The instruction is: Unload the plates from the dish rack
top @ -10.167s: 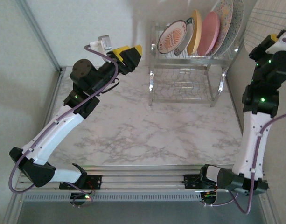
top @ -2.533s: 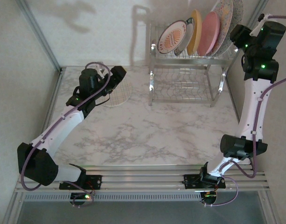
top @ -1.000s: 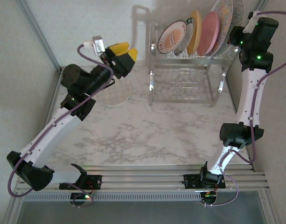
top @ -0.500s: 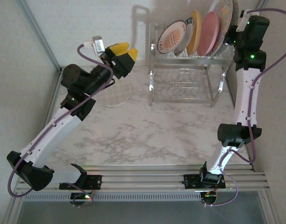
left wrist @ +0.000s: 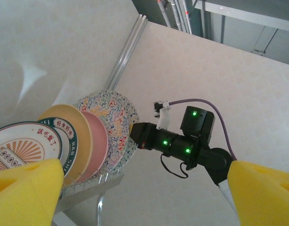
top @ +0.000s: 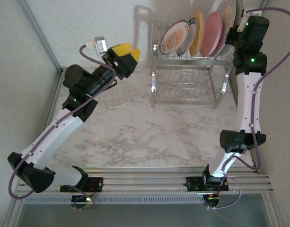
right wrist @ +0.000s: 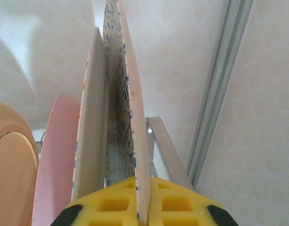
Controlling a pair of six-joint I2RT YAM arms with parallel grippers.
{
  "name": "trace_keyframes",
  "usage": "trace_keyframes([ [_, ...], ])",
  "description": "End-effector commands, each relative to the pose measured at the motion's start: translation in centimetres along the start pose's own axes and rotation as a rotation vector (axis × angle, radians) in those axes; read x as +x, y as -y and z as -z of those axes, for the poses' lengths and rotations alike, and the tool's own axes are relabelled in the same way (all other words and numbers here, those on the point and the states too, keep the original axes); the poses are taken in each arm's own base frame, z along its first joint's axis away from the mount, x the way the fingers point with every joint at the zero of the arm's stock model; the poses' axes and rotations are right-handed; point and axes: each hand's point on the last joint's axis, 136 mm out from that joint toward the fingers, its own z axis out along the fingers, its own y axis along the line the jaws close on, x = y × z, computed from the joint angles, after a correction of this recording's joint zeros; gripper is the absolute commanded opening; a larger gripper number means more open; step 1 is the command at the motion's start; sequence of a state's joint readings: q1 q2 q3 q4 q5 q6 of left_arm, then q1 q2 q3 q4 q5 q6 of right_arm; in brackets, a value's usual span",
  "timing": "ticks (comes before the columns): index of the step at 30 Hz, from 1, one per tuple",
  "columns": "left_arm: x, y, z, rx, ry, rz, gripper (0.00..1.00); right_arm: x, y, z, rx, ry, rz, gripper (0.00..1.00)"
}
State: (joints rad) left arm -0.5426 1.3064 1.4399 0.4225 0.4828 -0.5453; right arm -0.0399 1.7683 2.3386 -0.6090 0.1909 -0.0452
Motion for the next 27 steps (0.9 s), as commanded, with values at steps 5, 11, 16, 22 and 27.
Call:
trace_keyframes([
  [5,-0.3,1.0,-0.2,0.038,0.013,0.001,0.9,-7.6,2.1,5.3,0.089,0.237,-0.026,0.0],
  [11,-0.3,1.0,-0.2,0.043,0.013,0.006,0.91,-8.7,2.6,6.7,0.101,0.273,-0.036,0.0],
  [16,-0.1,1.1,-0.3,0.051,0.01,0.013,0.91,-9.6,3.3,8.4,0.129,0.301,-0.052,0.0],
  [22,0.2,1.2,-0.1,0.061,0.002,0.027,0.91,-10.1,4.2,10.8,0.152,0.326,-0.083,0.0],
  [27,0.7,1.1,0.1,0.063,-0.014,0.048,0.91,-9.6,5.0,13.2,0.172,0.333,-0.137,0.0],
])
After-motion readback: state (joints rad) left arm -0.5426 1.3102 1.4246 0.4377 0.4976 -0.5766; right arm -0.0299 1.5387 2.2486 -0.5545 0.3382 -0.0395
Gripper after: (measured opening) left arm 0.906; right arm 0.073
